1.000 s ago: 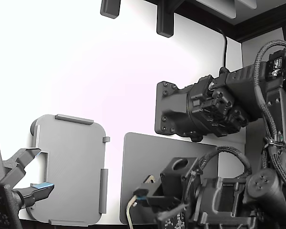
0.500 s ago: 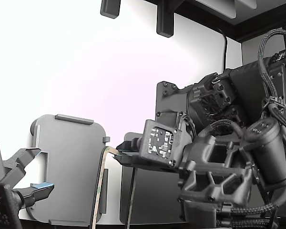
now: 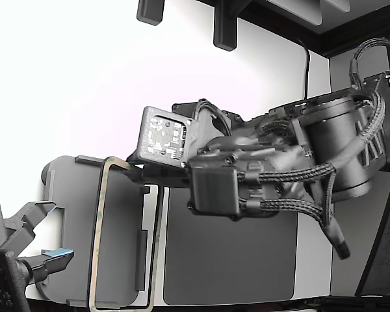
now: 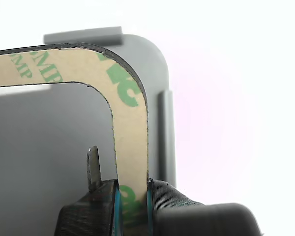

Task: Move top rectangular frame to the holder.

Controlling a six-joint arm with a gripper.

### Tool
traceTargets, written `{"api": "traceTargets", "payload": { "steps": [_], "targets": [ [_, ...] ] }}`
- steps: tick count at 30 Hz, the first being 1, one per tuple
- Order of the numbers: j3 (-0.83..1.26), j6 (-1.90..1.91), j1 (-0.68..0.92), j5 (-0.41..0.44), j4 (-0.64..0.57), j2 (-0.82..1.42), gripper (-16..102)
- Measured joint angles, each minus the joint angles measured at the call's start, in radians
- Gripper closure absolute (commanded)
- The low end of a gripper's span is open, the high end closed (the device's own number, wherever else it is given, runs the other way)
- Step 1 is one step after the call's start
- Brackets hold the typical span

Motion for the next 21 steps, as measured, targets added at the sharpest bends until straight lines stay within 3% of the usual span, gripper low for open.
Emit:
{"api": "traceTargets", "payload": {
  "steps": [8,21],
  "targets": [
    [-0.117,-0.095,-0.028,-0.006,0.011,-0.14,97],
    [-0.049,-0.084,-0.029,-0.025,-0.069,-0.158,97]
  ]
}}
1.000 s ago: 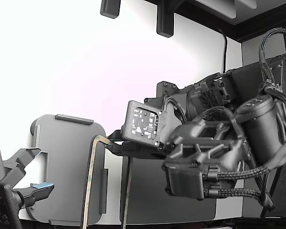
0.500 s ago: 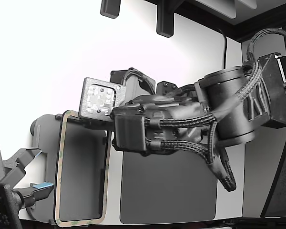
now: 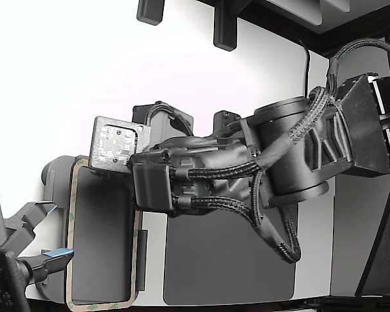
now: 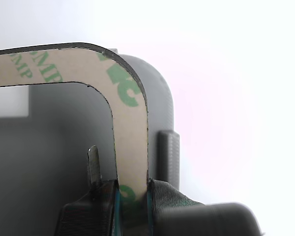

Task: Move top rectangular frame to the holder.

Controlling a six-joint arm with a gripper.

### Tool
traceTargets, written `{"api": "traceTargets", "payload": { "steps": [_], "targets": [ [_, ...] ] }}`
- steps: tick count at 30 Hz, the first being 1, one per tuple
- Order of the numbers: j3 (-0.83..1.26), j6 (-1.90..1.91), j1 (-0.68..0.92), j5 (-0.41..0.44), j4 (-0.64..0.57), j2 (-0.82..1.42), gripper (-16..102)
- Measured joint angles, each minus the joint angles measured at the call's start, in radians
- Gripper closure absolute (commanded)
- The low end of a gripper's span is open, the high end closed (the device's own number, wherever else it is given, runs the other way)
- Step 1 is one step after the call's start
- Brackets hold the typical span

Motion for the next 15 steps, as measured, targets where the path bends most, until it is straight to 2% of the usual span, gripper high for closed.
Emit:
{"api": "traceTargets", "payload": {
  "steps": [7,15],
  "targets": [
    [-0.012,0.012,-0.008,-0.006,0.014,-0.023,97],
    [-0.147,0.011,-0.029,-0.038,0.115,-0.109,97]
  ]
}}
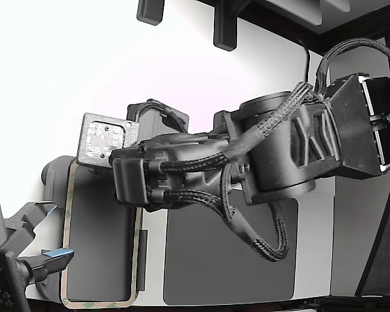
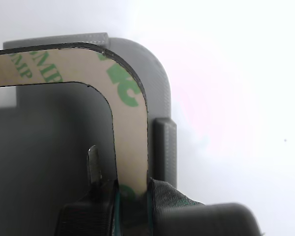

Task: Move top rectangular frame to the holder.

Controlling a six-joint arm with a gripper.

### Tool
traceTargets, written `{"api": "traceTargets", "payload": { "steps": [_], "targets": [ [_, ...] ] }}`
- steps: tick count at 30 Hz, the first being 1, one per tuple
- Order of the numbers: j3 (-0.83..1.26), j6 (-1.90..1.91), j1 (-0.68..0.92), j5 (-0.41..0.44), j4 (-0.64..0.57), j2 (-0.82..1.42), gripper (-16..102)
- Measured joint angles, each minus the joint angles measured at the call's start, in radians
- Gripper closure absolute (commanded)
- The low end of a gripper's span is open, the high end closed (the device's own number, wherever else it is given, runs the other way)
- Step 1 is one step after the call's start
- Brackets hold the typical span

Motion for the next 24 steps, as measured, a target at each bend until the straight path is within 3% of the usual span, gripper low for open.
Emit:
{"api": "traceTargets", "payload": {
  "steps": [4,24],
  "targets": [
    [-0.064,0.0,-0.008,-0.015,0.051,-0.037,97],
    [-0.071,-0.035,-0.038,-0.052,0.052,-0.08,97]
  ]
}}
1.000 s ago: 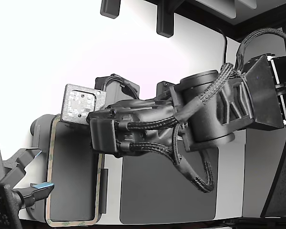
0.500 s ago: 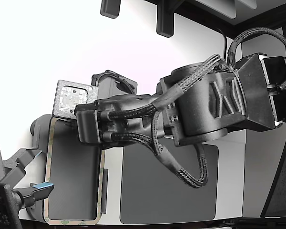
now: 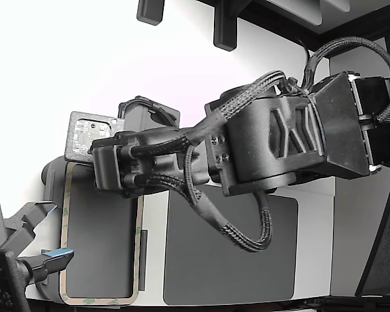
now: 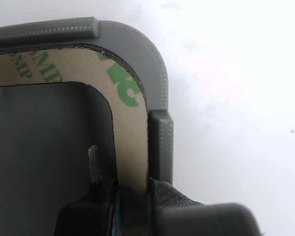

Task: Move top rectangular frame to the holder.

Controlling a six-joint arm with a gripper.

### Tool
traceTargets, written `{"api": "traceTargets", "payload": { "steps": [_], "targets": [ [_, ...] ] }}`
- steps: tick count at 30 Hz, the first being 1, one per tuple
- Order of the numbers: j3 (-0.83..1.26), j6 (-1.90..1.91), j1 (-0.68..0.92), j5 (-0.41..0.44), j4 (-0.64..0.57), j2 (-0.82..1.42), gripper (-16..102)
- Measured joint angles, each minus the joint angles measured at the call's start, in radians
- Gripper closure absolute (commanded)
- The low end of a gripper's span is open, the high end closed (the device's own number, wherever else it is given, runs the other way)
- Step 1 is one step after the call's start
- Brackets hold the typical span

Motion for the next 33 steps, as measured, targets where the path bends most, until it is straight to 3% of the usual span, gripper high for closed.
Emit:
{"api": "traceTargets", "payload": {
  "steps": [33],
  "targets": [
    [0.002,-0.025,-0.002,0.0,-0.002,-0.054,97]
  ]
}}
